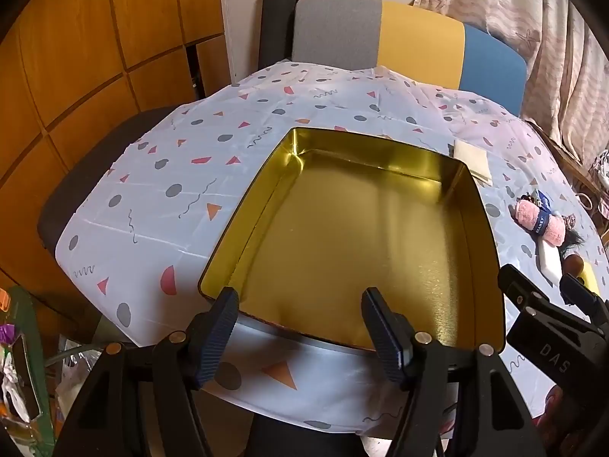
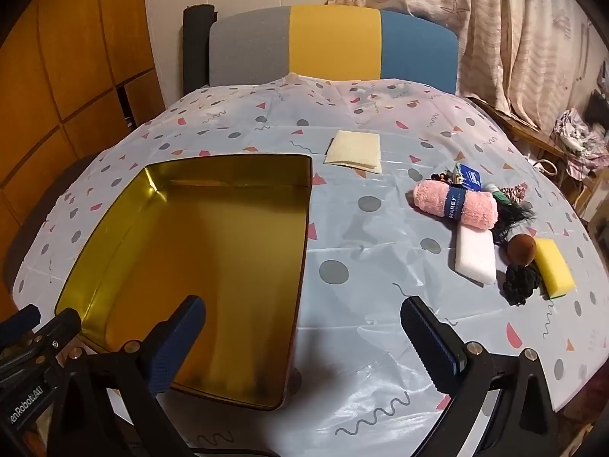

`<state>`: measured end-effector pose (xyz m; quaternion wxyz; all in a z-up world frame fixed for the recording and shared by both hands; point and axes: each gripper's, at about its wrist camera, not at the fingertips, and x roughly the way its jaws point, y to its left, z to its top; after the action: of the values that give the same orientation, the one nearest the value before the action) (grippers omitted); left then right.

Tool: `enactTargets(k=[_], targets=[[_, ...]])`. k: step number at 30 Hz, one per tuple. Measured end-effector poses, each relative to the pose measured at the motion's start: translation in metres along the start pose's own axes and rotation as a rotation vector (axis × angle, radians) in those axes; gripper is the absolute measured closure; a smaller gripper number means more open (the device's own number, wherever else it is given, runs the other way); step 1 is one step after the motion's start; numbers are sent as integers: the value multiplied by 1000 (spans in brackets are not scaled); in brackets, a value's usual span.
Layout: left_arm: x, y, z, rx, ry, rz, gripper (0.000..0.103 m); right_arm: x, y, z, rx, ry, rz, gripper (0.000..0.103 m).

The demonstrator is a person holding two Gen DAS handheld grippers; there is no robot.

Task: Organize rigid objects

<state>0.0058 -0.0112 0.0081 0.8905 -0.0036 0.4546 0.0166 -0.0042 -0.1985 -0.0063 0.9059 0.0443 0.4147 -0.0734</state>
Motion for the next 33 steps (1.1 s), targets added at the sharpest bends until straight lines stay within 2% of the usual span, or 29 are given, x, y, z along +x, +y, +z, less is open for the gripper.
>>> enactTargets(k=[3, 15, 21, 33], targets=[[-4, 6, -8, 9, -18, -20, 35, -6, -5, 1, 12, -16, -18, 0], [-28, -26, -1, 79, -74, -57, 35, -34, -36, 4, 78, -64, -66, 0], [-36, -35, 0, 98, -87, -81, 35, -41, -46, 3, 94, -69, -106, 0], [-41, -47, -2, 128, -90, -111, 35, -50, -59, 0, 120, -77, -124, 0]])
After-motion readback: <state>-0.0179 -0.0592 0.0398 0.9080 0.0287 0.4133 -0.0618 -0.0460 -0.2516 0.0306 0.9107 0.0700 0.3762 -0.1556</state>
